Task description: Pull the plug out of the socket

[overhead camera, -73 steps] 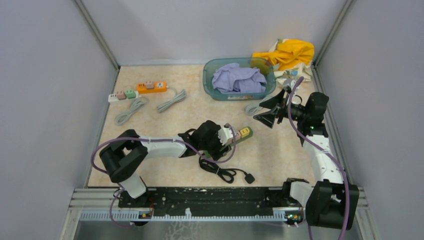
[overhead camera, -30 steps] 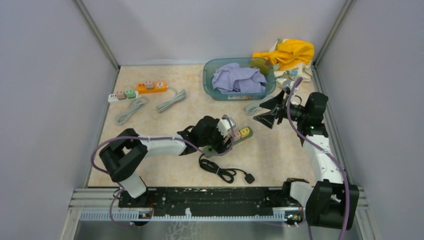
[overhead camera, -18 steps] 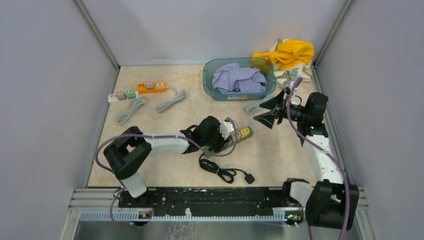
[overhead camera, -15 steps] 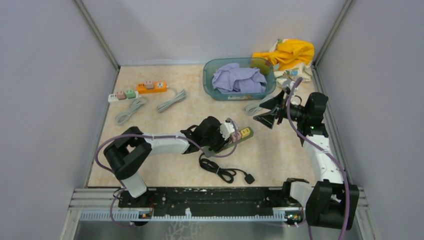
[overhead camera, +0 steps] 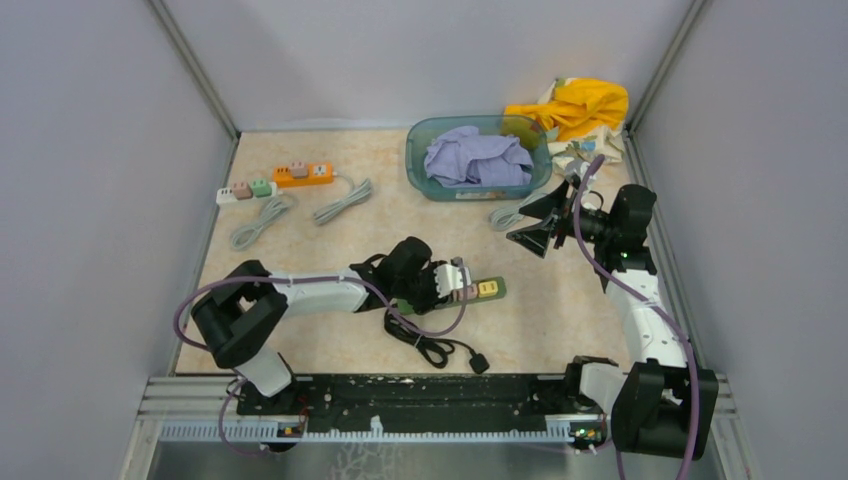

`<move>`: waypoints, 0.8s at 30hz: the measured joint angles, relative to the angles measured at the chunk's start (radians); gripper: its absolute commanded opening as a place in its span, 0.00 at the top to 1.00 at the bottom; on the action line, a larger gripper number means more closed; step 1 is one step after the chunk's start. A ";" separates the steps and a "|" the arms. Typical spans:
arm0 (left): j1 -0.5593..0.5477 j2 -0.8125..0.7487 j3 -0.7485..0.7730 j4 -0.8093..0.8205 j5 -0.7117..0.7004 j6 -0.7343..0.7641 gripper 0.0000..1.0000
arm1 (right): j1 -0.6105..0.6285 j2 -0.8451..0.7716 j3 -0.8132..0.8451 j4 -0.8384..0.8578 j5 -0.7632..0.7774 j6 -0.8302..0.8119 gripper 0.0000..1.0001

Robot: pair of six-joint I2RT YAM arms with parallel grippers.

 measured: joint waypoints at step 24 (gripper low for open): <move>0.019 -0.196 -0.145 0.117 0.056 -0.093 0.00 | 0.000 0.000 0.000 -0.133 -0.050 -0.260 0.05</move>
